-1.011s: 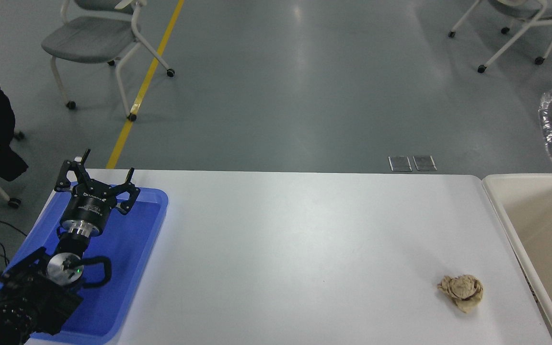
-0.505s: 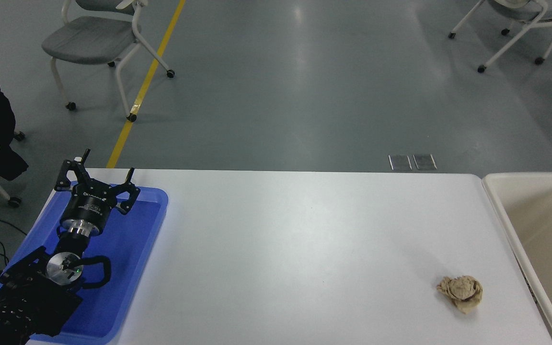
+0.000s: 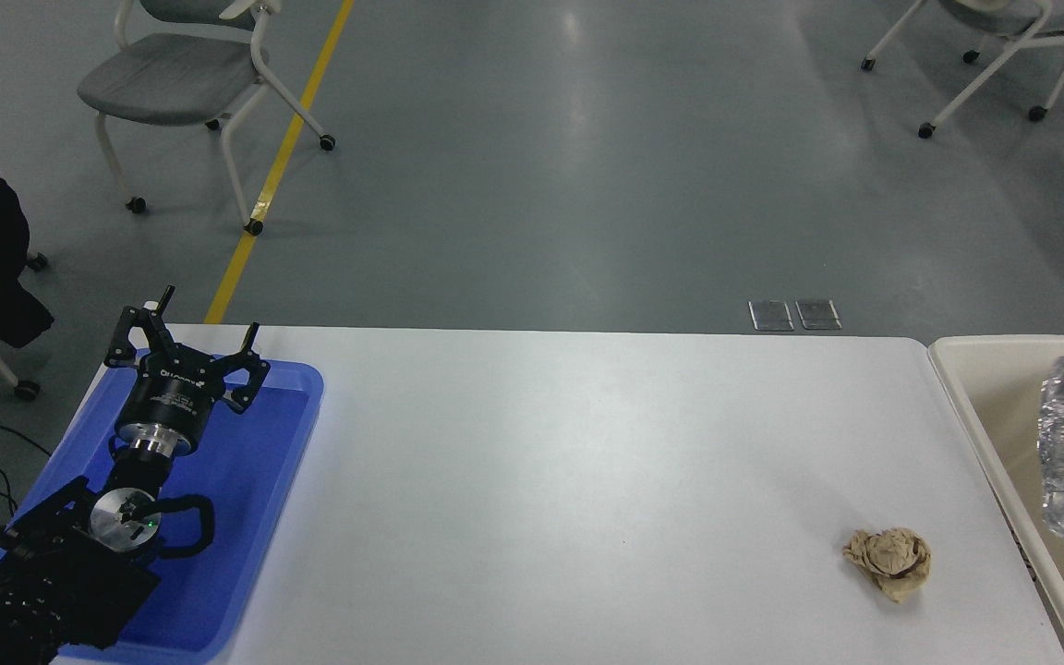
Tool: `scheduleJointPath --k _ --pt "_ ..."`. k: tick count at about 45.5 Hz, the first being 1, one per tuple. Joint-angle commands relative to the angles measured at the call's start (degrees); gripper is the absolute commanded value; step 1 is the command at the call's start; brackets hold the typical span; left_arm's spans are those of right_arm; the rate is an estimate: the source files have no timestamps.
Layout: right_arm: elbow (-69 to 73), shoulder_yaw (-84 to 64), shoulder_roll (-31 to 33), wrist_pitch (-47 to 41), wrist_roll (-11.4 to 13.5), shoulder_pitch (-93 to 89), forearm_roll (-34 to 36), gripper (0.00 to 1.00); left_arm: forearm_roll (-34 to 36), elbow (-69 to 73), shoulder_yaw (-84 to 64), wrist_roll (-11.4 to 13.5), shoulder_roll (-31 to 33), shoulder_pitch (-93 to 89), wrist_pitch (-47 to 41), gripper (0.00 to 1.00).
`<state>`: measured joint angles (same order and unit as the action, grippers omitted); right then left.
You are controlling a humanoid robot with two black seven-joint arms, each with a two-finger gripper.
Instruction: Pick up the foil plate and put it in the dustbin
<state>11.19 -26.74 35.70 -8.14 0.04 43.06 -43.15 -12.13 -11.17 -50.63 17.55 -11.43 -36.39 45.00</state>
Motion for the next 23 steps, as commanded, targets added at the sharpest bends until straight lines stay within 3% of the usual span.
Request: scheduleJointPath --k 1,2,3,4,23 --pt "-2.67 0.55 -3.09 1.99 0.05 -2.72 1.22 0.09 0.00 -0.17 0.00 0.03 0.00 0.00 0.00 1.00" --pt "-2.67 0.55 -3.09 1.64 -0.04 -2.63 1.31 0.37 0.00 0.00 0.00 0.03 0.00 0.00 0.00 1.00" --pt "-2.67 0.55 -3.09 1.99 -0.04 -2.63 1.31 0.86 0.00 0.00 0.00 0.03 0.00 0.00 0.00 1.00" --pt "-2.49 0.64 -3.18 1.56 -0.04 -2.55 1.31 1.00 0.00 0.00 0.00 0.03 0.00 0.00 0.00 1.00" --pt "1.54 -1.20 -3.80 0.41 -0.48 4.30 1.31 1.00 0.00 -0.17 0.00 -0.05 0.09 -0.09 0.00 1.00"
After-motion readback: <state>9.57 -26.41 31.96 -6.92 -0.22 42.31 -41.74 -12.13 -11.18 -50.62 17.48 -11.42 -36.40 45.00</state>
